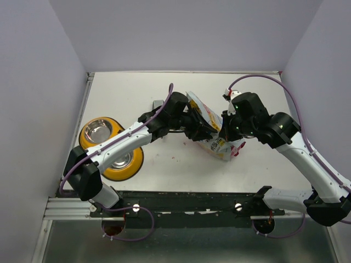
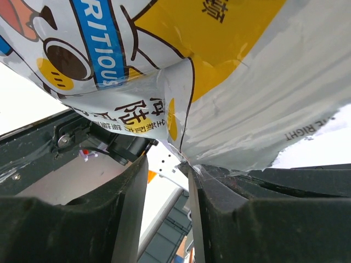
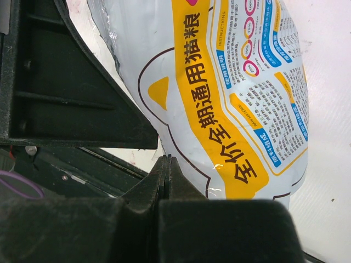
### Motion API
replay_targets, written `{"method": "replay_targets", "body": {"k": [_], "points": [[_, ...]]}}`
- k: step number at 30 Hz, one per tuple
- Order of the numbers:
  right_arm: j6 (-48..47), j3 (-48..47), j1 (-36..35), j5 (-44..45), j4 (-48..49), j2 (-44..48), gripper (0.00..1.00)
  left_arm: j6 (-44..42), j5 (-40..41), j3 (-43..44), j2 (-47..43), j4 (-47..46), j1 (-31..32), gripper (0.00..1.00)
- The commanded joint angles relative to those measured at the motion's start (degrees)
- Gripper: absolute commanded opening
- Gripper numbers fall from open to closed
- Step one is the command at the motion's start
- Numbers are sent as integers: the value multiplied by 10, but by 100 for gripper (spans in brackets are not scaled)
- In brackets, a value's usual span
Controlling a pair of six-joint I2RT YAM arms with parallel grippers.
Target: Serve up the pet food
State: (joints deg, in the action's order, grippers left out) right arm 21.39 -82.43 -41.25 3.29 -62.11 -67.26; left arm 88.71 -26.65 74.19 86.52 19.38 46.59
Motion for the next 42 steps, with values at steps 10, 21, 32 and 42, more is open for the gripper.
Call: {"method": "replay_targets", "body": {"k": [10, 21, 32, 42], "points": [[-2, -2, -1, -27, 33, -4, 1, -6, -6, 7, -26, 8, 0, 47], [-2, 1, -1, -29, 35, -1, 1, -2, -18, 21, -2, 6, 1, 46], [-3, -3, -1, -29, 37, -7, 1, 9, -21, 8, 8, -2, 1, 36], [-7, -6, -1, -29, 29, -8, 0, 4, -18, 9, 28, -11, 1, 38]]}}
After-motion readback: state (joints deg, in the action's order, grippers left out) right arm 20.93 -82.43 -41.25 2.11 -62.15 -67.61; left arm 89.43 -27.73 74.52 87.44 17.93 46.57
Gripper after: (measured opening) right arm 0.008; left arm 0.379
